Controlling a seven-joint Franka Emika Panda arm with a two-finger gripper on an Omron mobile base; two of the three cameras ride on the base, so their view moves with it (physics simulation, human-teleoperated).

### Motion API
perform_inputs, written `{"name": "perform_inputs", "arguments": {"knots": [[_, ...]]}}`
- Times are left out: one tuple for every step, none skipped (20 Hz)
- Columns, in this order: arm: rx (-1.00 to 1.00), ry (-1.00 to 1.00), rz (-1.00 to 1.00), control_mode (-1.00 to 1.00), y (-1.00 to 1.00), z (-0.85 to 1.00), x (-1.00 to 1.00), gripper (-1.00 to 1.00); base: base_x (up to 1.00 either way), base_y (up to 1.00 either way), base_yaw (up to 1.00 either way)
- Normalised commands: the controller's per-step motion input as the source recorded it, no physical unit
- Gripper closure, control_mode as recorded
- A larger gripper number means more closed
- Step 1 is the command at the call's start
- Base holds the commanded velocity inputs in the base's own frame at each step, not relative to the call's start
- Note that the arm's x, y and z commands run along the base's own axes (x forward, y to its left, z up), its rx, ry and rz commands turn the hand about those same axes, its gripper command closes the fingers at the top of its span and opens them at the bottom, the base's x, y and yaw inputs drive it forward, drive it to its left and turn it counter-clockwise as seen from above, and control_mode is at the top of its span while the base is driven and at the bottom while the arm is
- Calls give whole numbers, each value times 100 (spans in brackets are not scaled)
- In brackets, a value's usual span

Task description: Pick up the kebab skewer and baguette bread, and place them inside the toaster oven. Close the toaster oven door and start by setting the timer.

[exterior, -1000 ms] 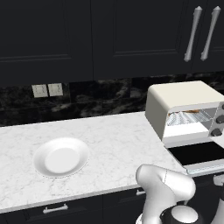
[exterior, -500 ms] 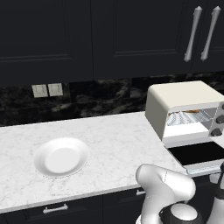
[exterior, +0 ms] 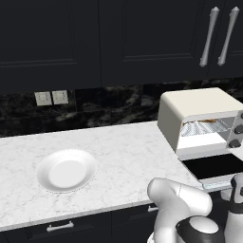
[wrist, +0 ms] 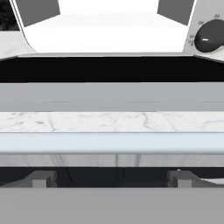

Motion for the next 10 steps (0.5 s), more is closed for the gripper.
{"name": "perform_inputs", "arguments": {"knots": [[0, -4, 6, -100, 0, -19, 8, -100, 0, 0, 0], [0, -5, 6, -100, 0, -11, 8, -100, 0, 0, 0], [0, -4, 5, -100, 0, -6, 10, -100, 0, 0, 0], [0, -5, 1, -100, 0, 0, 10, -100, 0, 0, 0], [0, -3, 0, -100, 0, 0, 17, -100, 0, 0, 0], [0, -1, 0, -100, 0, 0, 24, -100, 0, 0, 0], [0, -2, 0, -100, 0, 0, 22, -100, 0, 0, 0], [0, -2, 0, -100, 0, 0, 20, -100, 0, 0, 0], [0, 0, 0, -100, 0, 0, 26, -100, 0, 0, 0], [0, 0, 0, -100, 0, 0, 27, -100, 0, 0, 0]]}}
